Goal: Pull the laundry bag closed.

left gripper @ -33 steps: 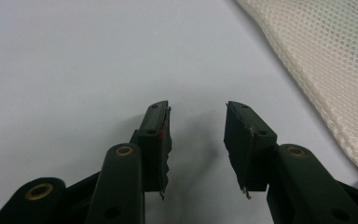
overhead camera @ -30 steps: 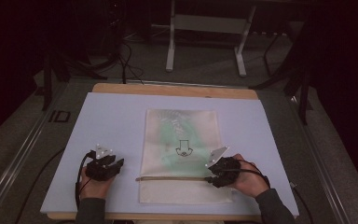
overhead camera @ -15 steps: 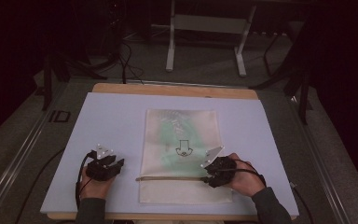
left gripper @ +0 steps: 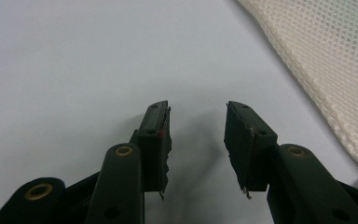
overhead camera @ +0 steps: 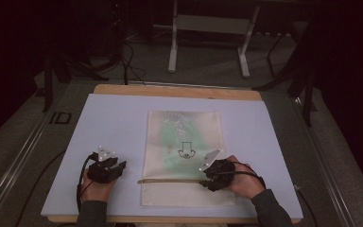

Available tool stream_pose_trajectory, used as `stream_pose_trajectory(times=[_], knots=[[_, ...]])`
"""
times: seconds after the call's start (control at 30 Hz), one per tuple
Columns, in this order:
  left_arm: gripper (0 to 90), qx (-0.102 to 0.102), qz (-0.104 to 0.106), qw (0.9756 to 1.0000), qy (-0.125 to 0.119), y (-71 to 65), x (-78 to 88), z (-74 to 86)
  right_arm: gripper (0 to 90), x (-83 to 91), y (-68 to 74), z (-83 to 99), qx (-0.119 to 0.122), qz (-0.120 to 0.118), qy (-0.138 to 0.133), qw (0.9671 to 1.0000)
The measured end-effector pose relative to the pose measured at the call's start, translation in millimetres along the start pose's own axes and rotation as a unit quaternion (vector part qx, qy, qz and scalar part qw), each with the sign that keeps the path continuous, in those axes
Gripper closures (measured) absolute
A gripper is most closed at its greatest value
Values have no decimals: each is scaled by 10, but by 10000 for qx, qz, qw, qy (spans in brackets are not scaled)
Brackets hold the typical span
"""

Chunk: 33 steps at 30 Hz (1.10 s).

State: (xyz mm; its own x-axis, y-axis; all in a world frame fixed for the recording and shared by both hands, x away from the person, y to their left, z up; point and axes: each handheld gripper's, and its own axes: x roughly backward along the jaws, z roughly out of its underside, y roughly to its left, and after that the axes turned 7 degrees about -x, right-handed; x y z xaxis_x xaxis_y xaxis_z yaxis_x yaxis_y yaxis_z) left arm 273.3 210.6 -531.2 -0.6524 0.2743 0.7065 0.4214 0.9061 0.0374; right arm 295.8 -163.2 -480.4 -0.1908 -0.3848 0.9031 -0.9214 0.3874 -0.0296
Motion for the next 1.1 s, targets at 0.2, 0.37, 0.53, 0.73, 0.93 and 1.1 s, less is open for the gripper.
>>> stream_pose_trajectory(times=[0.2, 0.37, 0.53, 0.73, 0.93, 1.1], knots=[[596, 2, 0, 10000, -9, 1, -2, 0, 531, -36, 25, -35, 40, -49, -25, 10000], [596, 11, -2, 10000, -10, 2, -1, 1, 529, -73, 52, -80, 114, -86, -13, 9999], [595, 11, 1, 10000, -9, 2, -2, 0, 529, -79, 65, -110, 133, -107, -15, 9999], [595, 15, 5, 10000, -5, 2, -4, 0, 528, -112, 98, -176, 221, -159, 24, 9996], [595, 7, 5, 10000, -3, 2, -4, 0, 528, -141, 121, -228, 284, -202, 8, 9994], [595, 11, 7, 10000, -4, 3, -2, 0, 527, -157, 141, -271, 320, -224, 8, 9992]])
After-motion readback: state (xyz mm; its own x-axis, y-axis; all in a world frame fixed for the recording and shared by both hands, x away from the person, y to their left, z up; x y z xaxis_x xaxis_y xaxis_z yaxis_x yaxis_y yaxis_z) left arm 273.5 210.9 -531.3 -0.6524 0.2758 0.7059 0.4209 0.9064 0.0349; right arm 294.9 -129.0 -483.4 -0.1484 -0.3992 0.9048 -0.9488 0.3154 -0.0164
